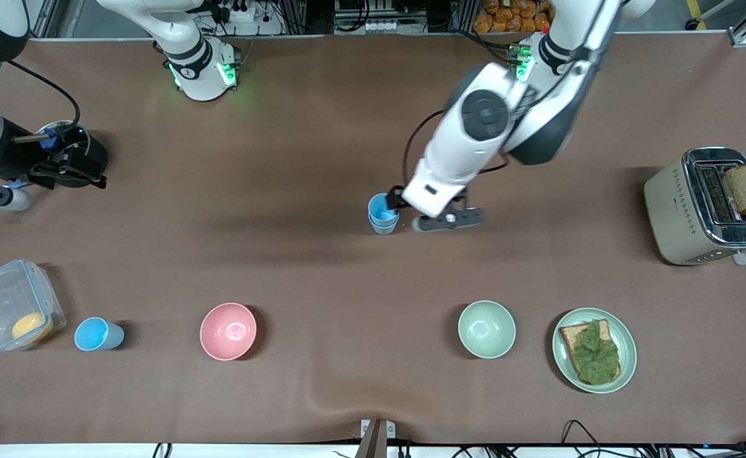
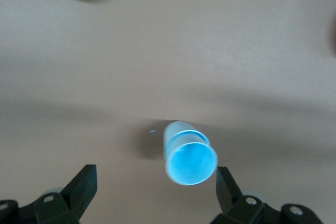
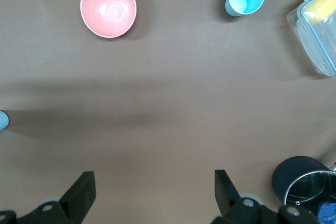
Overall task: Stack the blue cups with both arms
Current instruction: 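Open the left gripper and raise it away from the stacked cups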
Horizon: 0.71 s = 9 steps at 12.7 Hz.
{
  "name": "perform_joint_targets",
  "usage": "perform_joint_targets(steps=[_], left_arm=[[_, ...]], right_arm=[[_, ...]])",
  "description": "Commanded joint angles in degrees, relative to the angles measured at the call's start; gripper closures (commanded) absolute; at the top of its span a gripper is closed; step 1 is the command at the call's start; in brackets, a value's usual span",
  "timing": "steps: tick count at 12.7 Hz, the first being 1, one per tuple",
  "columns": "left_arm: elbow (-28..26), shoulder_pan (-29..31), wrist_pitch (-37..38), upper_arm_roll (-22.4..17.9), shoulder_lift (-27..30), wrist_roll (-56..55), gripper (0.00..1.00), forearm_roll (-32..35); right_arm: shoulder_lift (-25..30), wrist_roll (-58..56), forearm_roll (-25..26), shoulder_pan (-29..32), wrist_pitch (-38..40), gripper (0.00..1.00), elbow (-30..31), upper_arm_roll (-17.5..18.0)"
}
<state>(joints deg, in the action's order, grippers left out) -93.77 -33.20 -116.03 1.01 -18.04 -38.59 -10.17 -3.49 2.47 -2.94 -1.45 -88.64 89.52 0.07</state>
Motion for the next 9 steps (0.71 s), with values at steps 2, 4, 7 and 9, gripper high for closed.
perform_joint_targets(steps=[2, 4, 7, 9], left_arm=[[-5.7, 8.7, 7.1, 0.8, 11.6, 13.0, 0.0, 2.2], [-5.7, 13.0, 11.3, 0.8, 15.4, 17.8, 0.0, 5.6], [-5.6, 19.6, 15.5, 0.8, 19.8, 26.4, 0.0, 6.9], [-5.3, 22.6, 18.9, 0.6, 22.0, 29.7, 0.0, 7.8]], right_arm=[[0.9, 0.6, 0.4, 1.4, 0.5, 0.0, 0.7, 1.2], [0.9, 0.6, 0.4, 1.3, 0.6, 0.0, 0.6, 1.2], [0.9, 0.6, 0.4, 1.2, 0.5, 0.0, 0.6, 1.2], [0.9, 0.6, 0.3, 1.4, 0.3, 0.0, 0.6, 1.2]])
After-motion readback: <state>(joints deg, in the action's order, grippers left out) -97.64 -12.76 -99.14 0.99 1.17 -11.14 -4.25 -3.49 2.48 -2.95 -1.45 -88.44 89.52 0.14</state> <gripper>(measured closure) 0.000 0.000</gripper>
